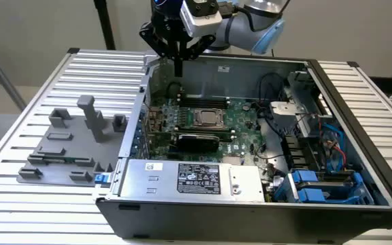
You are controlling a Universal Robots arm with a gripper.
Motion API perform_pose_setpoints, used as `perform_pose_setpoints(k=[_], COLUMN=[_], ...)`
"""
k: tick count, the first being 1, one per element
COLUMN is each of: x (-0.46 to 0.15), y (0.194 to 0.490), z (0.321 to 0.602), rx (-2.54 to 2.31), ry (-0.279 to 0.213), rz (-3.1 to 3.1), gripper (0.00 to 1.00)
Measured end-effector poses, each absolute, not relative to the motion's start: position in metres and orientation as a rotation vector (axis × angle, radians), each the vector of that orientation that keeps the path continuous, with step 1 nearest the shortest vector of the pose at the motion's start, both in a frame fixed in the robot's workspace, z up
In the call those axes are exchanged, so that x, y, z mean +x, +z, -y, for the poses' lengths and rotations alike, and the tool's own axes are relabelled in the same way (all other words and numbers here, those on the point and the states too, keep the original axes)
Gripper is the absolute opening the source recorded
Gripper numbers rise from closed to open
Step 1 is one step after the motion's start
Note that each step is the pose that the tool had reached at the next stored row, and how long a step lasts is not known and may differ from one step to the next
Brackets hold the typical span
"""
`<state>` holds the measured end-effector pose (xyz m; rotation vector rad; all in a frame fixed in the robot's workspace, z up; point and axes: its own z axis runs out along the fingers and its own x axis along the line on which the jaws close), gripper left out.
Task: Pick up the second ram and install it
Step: 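Reach for the second ram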
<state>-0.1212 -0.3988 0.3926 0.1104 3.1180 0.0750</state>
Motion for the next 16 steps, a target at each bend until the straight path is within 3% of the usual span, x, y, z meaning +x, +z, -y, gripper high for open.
perform_pose_setpoints(k=[16], x=[-0.1227], y=[0.3928], z=[0.3992], rx=[0.111], ry=[0.075], rz=[-3.118], gripper=[0.11])
